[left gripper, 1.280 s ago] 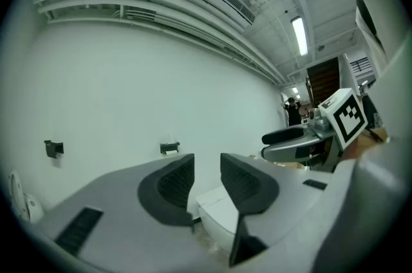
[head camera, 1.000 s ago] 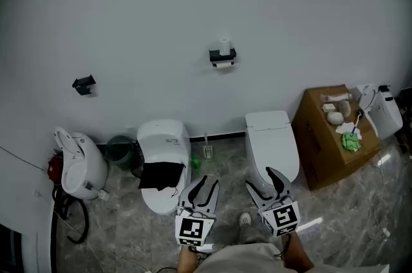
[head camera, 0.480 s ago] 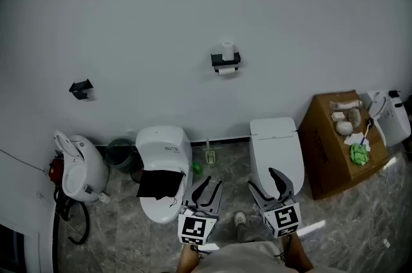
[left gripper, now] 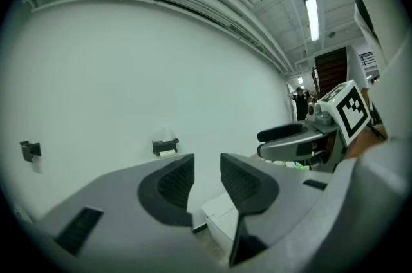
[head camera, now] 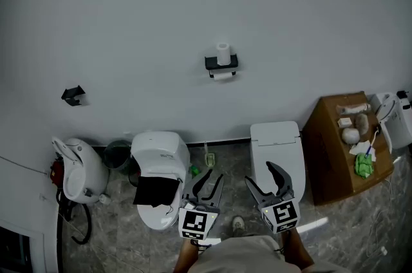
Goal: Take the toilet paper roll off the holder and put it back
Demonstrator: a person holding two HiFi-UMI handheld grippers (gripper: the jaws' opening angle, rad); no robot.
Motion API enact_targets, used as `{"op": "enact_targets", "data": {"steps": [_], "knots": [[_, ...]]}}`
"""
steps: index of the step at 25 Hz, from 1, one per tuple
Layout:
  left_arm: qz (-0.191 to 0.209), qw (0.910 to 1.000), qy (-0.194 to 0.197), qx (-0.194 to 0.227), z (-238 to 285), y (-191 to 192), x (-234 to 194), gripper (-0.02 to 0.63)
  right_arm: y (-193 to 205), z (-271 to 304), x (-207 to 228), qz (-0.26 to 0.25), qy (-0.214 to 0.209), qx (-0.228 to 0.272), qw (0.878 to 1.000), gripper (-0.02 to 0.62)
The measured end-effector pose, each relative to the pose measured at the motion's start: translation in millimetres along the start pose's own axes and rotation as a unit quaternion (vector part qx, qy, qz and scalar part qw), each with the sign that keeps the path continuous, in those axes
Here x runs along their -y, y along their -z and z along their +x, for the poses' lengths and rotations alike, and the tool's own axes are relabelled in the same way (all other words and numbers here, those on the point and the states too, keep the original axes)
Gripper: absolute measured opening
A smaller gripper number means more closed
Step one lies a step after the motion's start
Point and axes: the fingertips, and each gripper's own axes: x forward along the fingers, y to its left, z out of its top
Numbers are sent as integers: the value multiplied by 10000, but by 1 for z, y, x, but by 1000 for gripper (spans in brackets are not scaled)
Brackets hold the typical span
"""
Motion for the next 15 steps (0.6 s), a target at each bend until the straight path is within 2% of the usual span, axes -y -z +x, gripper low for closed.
{"op": "enact_targets", "data": {"steps": [6,15], "knots": [[71,9998,-175,-94,36,-6,-11,133,-1,28,31,72,-167,56,9998,301],[49,9993,-328,-162,65,-4,-25,133,-3,56,55,126,-265,105,9995,296]]}}
